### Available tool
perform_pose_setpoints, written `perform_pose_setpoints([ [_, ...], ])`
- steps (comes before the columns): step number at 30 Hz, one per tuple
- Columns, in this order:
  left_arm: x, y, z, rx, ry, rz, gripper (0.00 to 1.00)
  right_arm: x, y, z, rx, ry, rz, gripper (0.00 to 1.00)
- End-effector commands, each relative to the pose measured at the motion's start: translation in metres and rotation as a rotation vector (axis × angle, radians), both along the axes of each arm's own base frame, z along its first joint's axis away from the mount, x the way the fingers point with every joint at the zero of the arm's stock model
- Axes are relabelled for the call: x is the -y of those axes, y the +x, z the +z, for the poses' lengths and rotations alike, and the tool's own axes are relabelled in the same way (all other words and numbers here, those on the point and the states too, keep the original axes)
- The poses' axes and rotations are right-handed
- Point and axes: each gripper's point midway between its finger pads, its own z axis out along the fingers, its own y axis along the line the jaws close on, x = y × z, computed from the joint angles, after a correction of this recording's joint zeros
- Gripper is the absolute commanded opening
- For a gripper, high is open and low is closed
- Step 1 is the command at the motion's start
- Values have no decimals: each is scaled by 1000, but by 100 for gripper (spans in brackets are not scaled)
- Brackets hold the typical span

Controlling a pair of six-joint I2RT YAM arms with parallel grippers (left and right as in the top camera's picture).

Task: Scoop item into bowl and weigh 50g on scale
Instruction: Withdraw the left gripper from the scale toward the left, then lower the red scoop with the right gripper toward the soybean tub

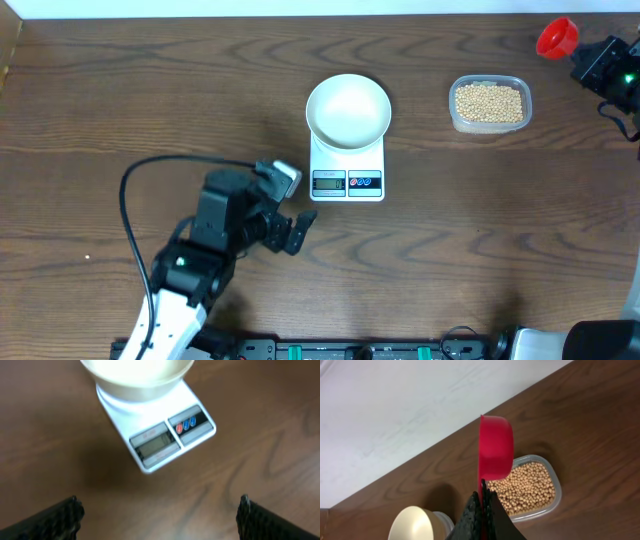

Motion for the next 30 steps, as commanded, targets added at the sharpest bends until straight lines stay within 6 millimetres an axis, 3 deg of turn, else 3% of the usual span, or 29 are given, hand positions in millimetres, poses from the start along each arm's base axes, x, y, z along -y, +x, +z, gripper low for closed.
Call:
perform_pose_setpoints([
  [1,4,-7,-14,-3,-55,-5,98,0,2,10,25,-24,11,1],
  [3,4,-13,-27,-45,-49,-12,100,0,2,10,25,-24,12,1],
  [14,3,-12,-56,-141,-10,-3,100,-1,-2,5,1,-33,24,1],
  [20,8,1,-50,-91,-28,-5,100,-1,-3,4,-3,-35,26,1],
  [30,7,0,-52,-98,-25,-5,100,-1,-3,4,-2,-36,25,1],
])
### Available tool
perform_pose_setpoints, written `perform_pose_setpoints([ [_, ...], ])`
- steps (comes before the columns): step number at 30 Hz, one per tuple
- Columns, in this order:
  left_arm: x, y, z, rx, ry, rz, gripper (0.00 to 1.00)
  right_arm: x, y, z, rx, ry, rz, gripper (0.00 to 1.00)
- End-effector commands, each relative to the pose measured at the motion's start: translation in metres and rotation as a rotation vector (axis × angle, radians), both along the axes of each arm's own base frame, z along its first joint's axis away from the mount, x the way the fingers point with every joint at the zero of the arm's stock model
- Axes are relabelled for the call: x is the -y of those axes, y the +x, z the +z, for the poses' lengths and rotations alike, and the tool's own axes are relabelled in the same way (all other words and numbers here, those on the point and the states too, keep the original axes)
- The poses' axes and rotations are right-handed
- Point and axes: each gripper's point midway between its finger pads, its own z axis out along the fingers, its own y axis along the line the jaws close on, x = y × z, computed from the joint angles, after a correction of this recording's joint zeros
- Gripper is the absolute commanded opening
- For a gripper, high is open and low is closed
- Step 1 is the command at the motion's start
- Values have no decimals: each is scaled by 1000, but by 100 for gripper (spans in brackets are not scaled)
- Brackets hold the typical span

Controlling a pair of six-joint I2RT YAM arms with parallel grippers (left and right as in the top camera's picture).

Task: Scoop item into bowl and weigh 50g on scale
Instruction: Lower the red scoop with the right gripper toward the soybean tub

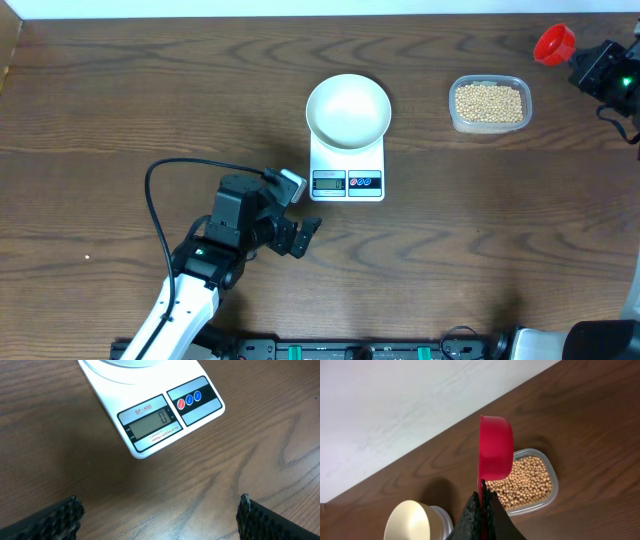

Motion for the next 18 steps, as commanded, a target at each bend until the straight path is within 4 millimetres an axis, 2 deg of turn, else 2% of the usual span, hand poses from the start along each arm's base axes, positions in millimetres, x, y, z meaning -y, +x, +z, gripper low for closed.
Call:
perform_pose_setpoints([
  [1,1,-2,0,-12,-14,-2,100,1,2,10,26,-26,13,1],
  [18,-1,-1,-1,-11,-2,8,100,0,0,7,10,-21,13,1],
])
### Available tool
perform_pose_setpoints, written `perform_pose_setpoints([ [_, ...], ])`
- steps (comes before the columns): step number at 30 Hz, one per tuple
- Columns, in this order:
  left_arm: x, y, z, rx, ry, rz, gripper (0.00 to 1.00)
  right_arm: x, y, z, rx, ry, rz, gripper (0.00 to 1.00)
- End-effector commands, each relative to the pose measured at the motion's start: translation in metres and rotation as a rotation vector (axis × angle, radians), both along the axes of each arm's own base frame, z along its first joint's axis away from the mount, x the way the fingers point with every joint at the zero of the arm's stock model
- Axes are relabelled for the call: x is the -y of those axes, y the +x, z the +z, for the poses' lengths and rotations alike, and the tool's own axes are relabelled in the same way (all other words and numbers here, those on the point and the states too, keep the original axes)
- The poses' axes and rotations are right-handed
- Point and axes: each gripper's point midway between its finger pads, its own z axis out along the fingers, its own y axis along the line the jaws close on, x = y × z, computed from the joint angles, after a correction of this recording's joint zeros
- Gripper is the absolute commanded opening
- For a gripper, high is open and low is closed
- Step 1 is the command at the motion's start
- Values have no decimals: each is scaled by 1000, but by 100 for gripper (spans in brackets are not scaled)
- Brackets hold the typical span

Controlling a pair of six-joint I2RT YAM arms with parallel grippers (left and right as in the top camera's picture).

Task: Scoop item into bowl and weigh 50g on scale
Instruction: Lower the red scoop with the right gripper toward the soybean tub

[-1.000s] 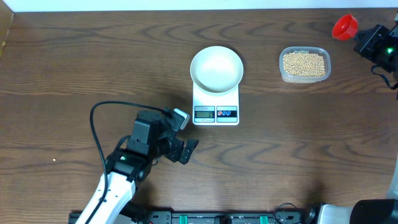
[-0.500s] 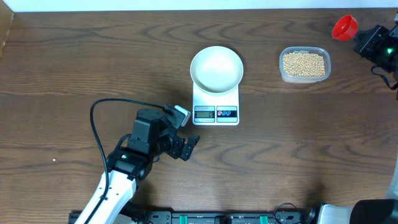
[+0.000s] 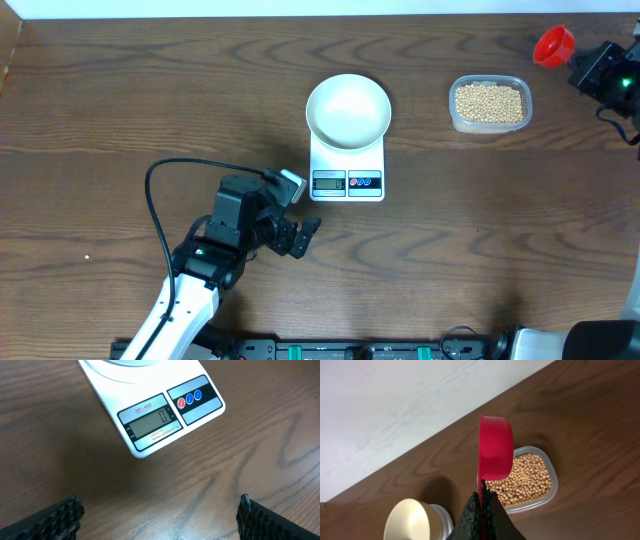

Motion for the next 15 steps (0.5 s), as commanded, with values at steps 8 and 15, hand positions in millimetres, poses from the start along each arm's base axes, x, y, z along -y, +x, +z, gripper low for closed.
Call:
perform_pose_setpoints([
  [8,-1,0,-1,-8,-4,8,100,-1,-2,5,-4,-16,13,1],
  [15,-1,0,-1,-8,-4,8,100,-3,-8,-3,-43,-6,16,1],
])
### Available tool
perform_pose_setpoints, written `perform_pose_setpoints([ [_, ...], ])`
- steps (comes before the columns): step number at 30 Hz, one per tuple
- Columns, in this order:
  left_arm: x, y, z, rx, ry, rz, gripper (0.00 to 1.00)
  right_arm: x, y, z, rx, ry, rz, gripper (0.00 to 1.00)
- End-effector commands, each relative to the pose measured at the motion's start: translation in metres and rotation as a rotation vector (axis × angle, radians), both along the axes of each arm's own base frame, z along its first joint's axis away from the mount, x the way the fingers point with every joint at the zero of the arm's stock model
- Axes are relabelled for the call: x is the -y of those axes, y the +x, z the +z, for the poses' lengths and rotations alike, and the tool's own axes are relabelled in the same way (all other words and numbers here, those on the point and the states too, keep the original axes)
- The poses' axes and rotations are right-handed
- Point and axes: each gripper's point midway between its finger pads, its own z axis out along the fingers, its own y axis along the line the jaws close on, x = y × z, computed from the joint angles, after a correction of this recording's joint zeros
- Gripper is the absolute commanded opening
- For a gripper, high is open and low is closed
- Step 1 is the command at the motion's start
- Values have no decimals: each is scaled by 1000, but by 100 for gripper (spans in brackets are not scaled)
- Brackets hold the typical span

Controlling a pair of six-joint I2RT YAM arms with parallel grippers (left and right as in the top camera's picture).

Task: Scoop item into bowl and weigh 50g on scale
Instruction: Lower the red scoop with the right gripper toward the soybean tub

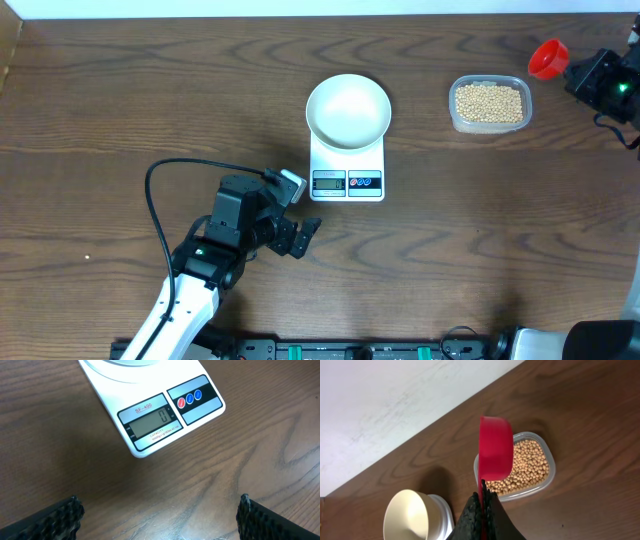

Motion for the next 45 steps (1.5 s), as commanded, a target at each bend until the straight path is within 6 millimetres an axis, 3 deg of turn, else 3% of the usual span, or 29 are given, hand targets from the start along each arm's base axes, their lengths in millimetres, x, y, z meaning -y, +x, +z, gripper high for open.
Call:
perform_pose_setpoints([
  [1,-1,0,-1,-8,-5,8,100,0,0,8,17,-26,20,1],
  [9,-1,0,-1,-8,-5,8,100,-9,-9,-1,-23,-38,89,1],
  [16,-1,0,-1,-8,-5,8,100,-8,-6,2,-3,-48,93,1],
  [25,-1,0,-1,-8,-5,8,100,-3,10,21,58,96,-50,1],
  [34,-1,0,-1,-8,-5,8,100,4,11,20,54,91,-95,1],
  [45,-1,0,-1,-8,-4,8,100,-4,11,17,35,115,-94,1],
])
